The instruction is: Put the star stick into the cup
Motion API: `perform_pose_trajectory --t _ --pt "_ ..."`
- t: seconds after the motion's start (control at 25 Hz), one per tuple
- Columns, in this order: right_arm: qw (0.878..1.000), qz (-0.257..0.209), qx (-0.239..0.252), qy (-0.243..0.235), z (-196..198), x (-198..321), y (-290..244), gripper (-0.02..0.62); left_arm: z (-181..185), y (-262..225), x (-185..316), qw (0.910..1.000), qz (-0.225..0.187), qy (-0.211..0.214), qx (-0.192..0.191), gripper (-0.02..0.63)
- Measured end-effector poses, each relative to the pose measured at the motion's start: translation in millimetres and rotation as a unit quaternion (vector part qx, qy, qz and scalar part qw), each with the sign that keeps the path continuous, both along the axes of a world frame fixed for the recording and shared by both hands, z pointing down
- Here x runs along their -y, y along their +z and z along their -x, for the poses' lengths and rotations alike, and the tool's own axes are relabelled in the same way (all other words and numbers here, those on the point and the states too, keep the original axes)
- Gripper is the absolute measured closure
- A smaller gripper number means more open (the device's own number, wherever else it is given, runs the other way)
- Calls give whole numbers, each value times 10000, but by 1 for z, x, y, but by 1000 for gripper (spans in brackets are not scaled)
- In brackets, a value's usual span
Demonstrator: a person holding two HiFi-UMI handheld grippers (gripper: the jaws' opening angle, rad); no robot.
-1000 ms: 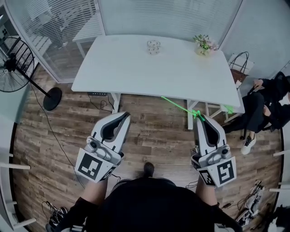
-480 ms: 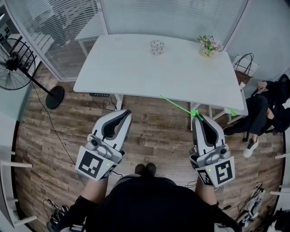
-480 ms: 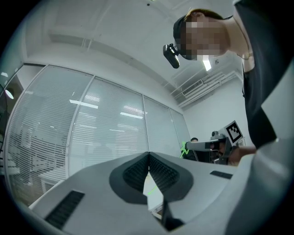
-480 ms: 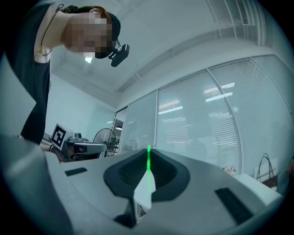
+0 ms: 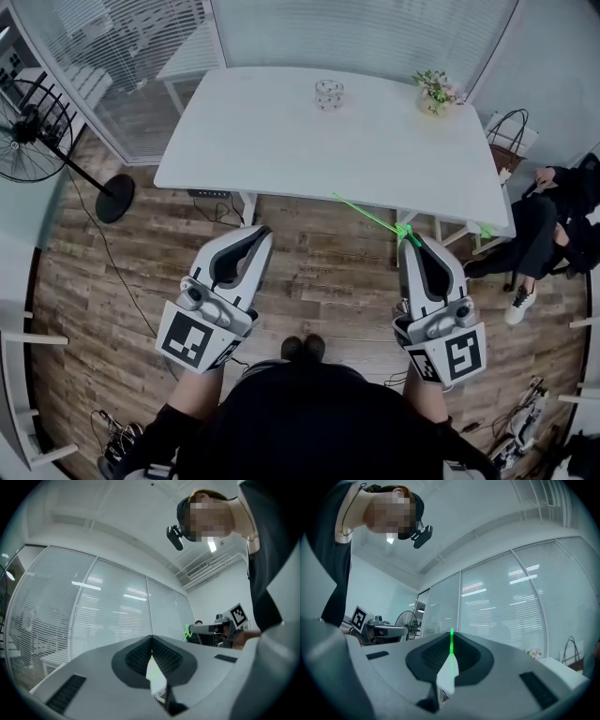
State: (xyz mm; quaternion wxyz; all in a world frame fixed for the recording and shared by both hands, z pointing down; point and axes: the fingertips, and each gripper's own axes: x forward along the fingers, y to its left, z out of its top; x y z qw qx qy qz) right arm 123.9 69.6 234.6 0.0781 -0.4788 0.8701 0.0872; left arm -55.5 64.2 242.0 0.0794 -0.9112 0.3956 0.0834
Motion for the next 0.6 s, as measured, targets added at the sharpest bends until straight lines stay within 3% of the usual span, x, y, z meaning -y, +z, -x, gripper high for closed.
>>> perform_pose_trajectory --t 0.6 --pt "10000 -45 15 -65 -26 3 0 574 -25 2 1 10000 -12 -94 11 592"
